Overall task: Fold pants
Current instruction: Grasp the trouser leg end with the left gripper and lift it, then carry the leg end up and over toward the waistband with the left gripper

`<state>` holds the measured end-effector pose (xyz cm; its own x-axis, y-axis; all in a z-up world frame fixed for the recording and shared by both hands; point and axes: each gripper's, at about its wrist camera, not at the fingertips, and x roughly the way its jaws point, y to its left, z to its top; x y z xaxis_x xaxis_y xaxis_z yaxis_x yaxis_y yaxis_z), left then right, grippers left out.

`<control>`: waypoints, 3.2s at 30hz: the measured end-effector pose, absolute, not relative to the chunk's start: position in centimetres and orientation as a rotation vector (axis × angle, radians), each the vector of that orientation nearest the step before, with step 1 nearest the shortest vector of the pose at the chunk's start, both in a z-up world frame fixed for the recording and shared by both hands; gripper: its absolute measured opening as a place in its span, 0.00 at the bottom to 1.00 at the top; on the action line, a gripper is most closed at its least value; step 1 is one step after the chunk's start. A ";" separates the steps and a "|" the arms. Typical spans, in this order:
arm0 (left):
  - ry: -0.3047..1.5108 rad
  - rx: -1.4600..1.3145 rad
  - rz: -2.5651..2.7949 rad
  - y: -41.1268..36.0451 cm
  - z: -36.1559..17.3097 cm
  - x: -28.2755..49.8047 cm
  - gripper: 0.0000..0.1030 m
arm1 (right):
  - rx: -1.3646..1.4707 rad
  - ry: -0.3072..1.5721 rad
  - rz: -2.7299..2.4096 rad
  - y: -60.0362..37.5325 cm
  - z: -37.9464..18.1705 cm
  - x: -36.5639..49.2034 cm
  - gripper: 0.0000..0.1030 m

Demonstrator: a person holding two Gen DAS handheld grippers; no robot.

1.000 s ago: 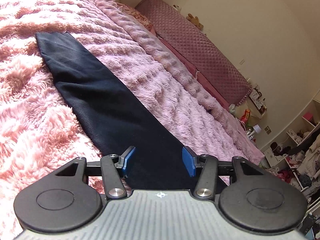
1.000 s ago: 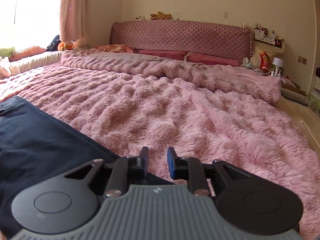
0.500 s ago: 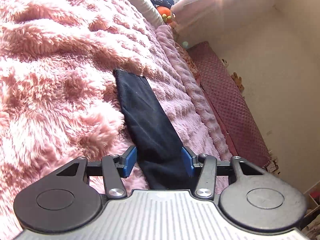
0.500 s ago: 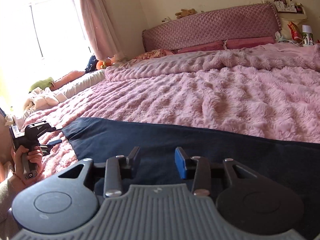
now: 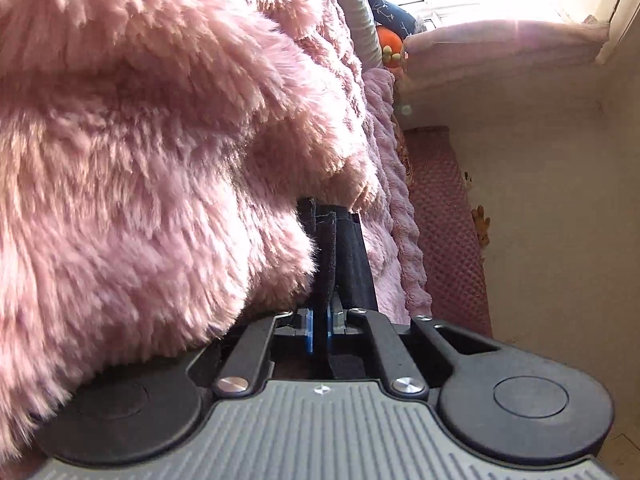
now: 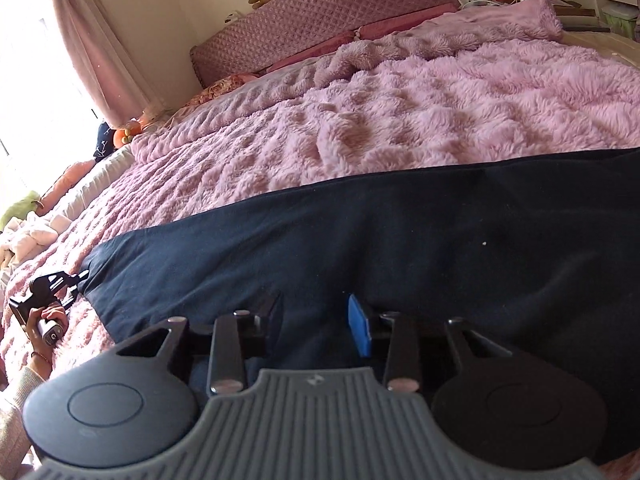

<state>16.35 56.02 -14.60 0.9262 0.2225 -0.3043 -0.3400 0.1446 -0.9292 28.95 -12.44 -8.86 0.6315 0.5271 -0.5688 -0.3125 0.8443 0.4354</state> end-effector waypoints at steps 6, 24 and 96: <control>0.078 -1.401 0.374 56.9 -15.3 18.0 0.09 | 0.241 0.734 0.504 -11.5 -9.9 29.2 0.35; -0.018 -1.496 0.313 57.1 -13.3 16.6 0.04 | 0.213 0.704 0.533 -11.0 -10.3 29.6 0.40; 0.513 0.066 -0.178 -24.4 -2.7 18.9 0.12 | 0.811 0.693 -0.114 -49.6 -5.4 21.8 0.29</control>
